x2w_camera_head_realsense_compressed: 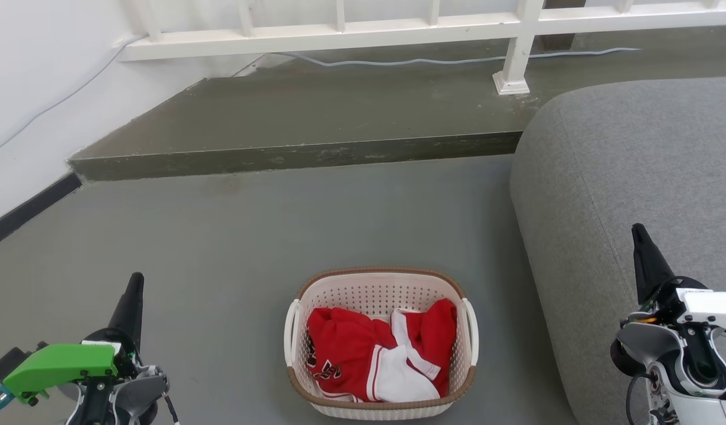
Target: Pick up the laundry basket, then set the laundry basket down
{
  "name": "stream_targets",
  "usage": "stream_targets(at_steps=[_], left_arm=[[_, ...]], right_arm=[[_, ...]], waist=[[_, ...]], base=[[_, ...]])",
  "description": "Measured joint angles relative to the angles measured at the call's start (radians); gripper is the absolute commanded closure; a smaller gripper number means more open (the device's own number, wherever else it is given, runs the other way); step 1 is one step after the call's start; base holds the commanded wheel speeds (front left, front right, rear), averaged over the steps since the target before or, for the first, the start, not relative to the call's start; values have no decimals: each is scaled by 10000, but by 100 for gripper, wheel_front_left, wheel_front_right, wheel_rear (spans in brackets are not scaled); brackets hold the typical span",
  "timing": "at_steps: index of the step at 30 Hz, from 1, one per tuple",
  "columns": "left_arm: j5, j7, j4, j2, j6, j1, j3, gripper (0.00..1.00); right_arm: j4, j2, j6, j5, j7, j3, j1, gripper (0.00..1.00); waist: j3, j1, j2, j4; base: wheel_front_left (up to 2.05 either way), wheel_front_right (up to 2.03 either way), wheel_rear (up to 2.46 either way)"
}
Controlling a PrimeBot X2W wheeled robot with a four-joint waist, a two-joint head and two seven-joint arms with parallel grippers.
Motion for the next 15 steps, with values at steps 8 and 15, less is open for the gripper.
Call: stream_targets(at_steps=[8, 15], left_arm=[[0, 0, 0, -2, 0, 0, 0, 100], [0, 0, 0, -2, 0, 0, 2, 100]], right_arm=[[0, 2, 0, -2, 0, -2, 0, 100], [0, 2, 0, -2, 0, -2, 0, 100]], waist=[[0, 0, 0, 0], [0, 0, 0, 0]], base=[[0, 0, 0], [0, 0, 0]])
